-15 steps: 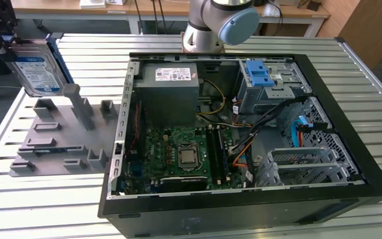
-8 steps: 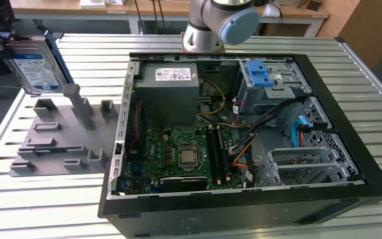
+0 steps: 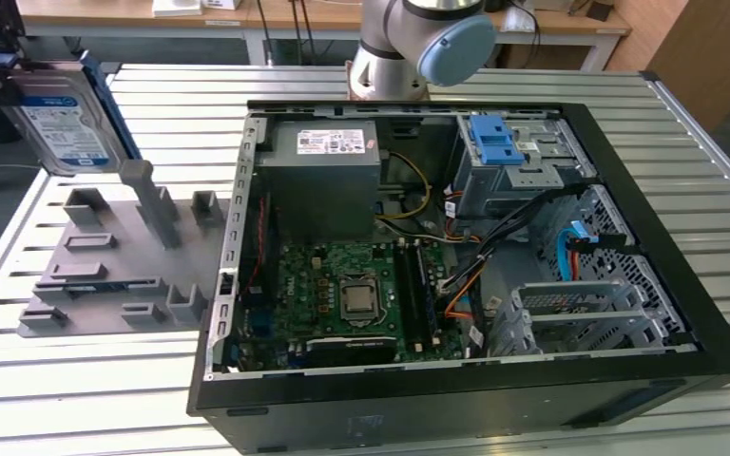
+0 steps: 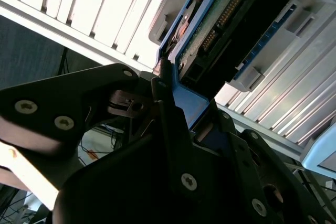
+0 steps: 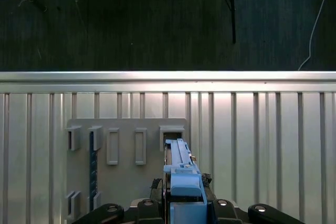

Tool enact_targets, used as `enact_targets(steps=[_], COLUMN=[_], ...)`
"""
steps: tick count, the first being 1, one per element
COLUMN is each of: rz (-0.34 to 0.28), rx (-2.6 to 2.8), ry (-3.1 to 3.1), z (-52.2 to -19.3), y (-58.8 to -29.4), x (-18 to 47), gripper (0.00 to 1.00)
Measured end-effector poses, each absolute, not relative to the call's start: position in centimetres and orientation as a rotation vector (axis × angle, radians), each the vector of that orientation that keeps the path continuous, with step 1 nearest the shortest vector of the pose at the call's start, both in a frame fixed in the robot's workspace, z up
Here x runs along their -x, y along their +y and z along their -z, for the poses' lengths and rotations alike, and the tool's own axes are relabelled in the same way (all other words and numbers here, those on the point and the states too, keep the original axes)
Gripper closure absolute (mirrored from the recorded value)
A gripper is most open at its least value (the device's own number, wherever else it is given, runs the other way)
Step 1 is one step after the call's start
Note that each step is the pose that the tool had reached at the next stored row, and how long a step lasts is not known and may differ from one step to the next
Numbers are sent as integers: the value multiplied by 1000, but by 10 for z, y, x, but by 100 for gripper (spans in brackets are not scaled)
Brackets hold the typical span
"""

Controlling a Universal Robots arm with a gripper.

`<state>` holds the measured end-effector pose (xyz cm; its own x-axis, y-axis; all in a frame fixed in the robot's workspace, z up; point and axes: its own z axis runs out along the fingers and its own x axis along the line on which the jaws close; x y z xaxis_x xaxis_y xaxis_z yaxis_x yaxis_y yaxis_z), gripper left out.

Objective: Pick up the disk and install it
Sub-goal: 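Pick up the disk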

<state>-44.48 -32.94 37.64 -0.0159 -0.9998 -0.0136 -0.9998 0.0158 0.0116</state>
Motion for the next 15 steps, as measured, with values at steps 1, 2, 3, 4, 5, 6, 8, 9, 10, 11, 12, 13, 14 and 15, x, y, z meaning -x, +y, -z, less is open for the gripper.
enact_targets(steps=[1, 2, 3, 4, 5, 6, 8, 9, 10, 11, 12, 13, 14, 15], rz=[-28, -28, -28, -28, -28, -28, -28, -28, -28, -28, -28, -28, -28, -28], rx=[2203, 2203, 2203, 2203, 2203, 2203, 2203, 2203, 2203, 2203, 2203, 2203, 2203, 2203], ry=[2238, 2238, 2238, 2238, 2238, 2238, 2238, 2238, 2238, 2238, 2238, 2238, 2238, 2238], z=[-377, -378, -379, -380, -381, -382, -384, -385, -385, -386, -387, -388, -389, -390], y=[-329, -329, -329, -329, -329, -329, -329, -329, -329, -329, -329, -329, -329, -329], x=[445, 445, 445, 445, 445, 445, 445, 445, 445, 445, 445, 445, 445, 445], gripper=[64, 64, 64, 64, 64, 64, 64, 64, 64, 64, 64, 64, 64, 64])
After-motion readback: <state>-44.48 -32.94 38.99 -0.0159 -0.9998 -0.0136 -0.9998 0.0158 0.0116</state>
